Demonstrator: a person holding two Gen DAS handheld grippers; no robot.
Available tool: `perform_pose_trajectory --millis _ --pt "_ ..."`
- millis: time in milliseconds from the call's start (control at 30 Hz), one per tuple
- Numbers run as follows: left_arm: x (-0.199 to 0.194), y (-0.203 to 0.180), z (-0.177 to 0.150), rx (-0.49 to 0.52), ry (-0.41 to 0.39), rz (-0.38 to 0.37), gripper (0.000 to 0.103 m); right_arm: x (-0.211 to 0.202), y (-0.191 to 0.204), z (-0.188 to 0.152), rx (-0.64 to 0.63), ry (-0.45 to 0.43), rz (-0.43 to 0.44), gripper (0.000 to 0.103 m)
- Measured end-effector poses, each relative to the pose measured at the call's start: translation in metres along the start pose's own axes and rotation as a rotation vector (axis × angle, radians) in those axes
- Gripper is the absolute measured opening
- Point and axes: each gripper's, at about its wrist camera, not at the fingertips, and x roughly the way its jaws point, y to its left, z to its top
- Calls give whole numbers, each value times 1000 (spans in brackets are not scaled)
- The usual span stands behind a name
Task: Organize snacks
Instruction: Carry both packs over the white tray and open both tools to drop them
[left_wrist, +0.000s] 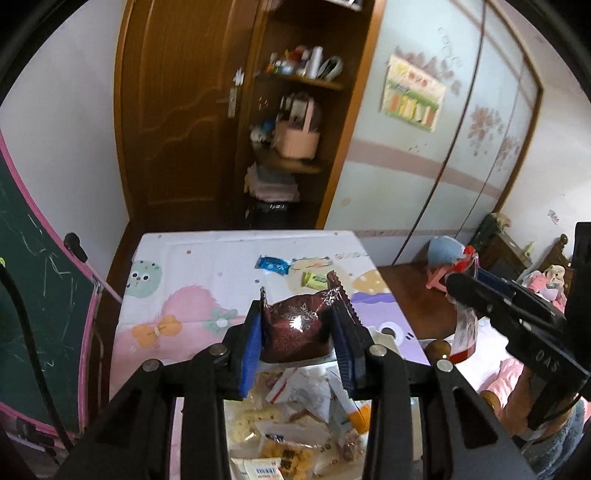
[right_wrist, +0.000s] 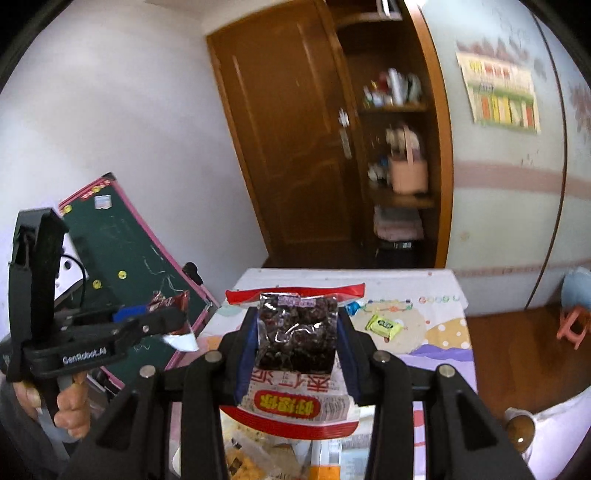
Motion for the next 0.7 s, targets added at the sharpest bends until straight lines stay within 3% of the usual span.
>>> perform_pose_trajectory --millis 200,300,433,533,700 --pt "-31 -23 -37 34 -67 -18 34 -40 19 -33 -24 -65 -10 40" --pt "-33 -34 -54 62 -83 2 34 -46 17 -50 -22 -75 -50 40" --pt "-18 -41 -74 91 -45 17 34 -48 14 -69 -75 -73 -170 41" --pt "-3 -43 -85 106 -3 31 34 -41 10 -81 -90 -28 -214 41" --pt "19 -46 -97 120 76 41 35 -18 9 -104 -120 123 -210 44"
